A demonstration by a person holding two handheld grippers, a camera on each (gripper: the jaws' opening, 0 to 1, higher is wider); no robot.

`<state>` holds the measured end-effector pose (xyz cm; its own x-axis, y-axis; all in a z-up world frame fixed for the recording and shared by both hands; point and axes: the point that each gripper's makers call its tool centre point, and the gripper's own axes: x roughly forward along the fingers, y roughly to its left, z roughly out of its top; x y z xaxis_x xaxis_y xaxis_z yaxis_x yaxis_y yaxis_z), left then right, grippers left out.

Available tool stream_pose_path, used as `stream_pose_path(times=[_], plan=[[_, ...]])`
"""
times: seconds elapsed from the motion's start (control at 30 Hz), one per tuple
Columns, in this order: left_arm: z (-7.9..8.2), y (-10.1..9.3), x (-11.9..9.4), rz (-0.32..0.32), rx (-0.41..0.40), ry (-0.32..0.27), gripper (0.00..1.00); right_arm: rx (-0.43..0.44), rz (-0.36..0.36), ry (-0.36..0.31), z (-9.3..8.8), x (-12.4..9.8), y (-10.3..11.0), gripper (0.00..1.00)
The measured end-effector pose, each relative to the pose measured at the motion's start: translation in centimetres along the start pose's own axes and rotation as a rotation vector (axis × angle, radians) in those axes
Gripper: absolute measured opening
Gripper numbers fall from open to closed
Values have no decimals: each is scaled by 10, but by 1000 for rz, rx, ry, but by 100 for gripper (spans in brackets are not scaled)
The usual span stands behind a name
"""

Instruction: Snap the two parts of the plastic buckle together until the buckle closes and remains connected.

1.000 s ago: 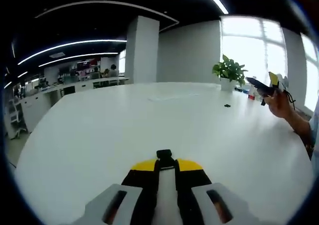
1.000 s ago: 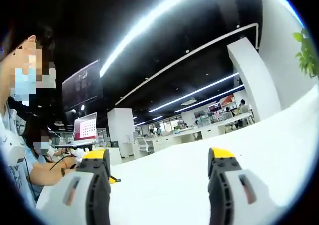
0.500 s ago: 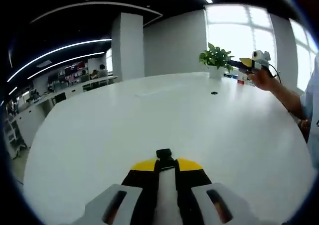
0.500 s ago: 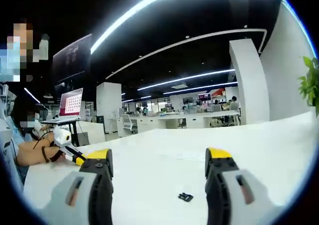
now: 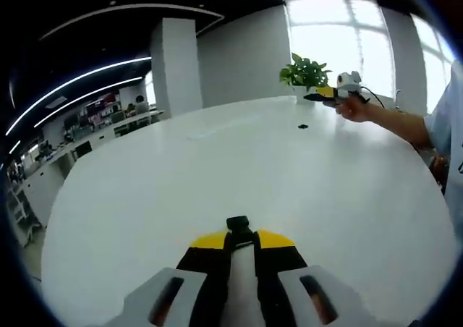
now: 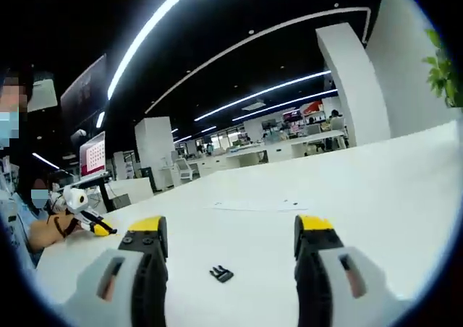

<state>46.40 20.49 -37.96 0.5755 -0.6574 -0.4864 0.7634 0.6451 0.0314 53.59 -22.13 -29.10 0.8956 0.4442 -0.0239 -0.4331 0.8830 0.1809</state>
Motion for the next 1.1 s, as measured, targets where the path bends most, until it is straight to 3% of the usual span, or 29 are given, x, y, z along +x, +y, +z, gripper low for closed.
stream_pose_path(times=[0.07, 0.17, 0.23, 0.27, 0.37, 0.5, 0.6, 0.67, 1.0, 1.1], plan=[[0, 0, 0, -2, 0, 1, 12, -24, -19, -38, 7, 3, -5, 73], [-1, 1, 0, -10, -9, -1, 12, -44, 26, -151, 27, 9, 0, 75], [-1, 1, 0, -16, -10, -4, 12, -44, 54, -190, 36, 12, 3, 76], [-1, 1, 0, -18, -10, -5, 12, -87, 71, -191, 39, 15, 6, 76], [-1, 0, -1, -18, -5, -2, 12, -165, 95, -136, 29, 21, 8, 75], [-2, 1, 0, -25, -22, -5, 12, -108, 131, -92, 2, 27, 6, 75], [-3, 1, 0, -30, -27, -4, 12, -168, 144, -4, -15, 30, 8, 75], [-3, 1, 1, -29, -25, -4, 12, -229, 152, 25, -17, 31, 5, 75], [-5, 0, 2, -44, -45, 3, 12, -237, 178, 68, -29, 32, 5, 76], [-5, -1, 3, -46, -44, 0, 12, -236, 185, 54, -25, 31, 5, 76]])
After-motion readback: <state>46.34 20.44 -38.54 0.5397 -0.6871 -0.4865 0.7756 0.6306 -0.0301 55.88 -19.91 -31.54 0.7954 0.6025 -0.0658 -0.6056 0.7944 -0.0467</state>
